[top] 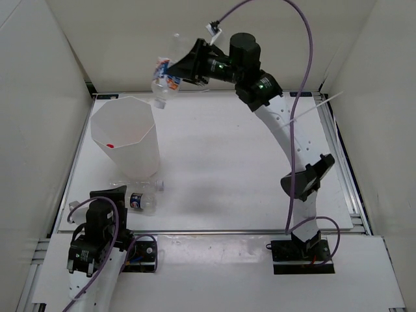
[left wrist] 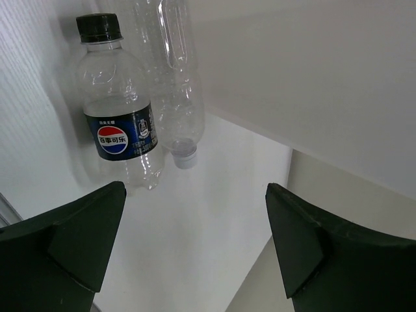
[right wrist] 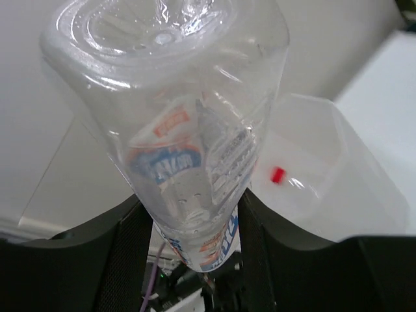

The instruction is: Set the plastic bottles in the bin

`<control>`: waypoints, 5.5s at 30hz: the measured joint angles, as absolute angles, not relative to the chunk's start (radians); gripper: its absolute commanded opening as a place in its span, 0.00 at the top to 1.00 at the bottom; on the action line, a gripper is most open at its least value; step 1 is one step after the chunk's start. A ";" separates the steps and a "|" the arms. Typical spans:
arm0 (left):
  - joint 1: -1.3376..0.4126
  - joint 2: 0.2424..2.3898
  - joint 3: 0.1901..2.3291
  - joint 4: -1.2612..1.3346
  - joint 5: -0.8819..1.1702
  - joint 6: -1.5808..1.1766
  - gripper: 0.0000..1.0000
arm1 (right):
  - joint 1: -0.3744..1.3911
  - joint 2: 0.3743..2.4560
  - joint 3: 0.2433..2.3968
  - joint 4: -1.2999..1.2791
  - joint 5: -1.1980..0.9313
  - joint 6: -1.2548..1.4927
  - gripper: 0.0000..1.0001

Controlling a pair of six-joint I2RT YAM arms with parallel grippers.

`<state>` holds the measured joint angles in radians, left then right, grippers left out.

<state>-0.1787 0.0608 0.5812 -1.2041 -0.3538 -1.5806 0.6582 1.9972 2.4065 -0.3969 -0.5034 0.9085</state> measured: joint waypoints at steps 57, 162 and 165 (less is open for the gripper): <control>-0.185 0.352 0.611 -1.043 -0.183 -1.771 0.54 | 0.780 1.406 2.009 -0.635 0.257 0.313 0.00; 0.412 0.711 0.101 -0.077 0.223 -1.107 0.55 | 0.720 1.241 1.602 -0.815 0.184 0.350 0.00; 0.413 0.599 0.108 -0.224 0.256 -1.073 0.56 | 0.716 1.241 1.580 -0.813 0.184 0.366 0.00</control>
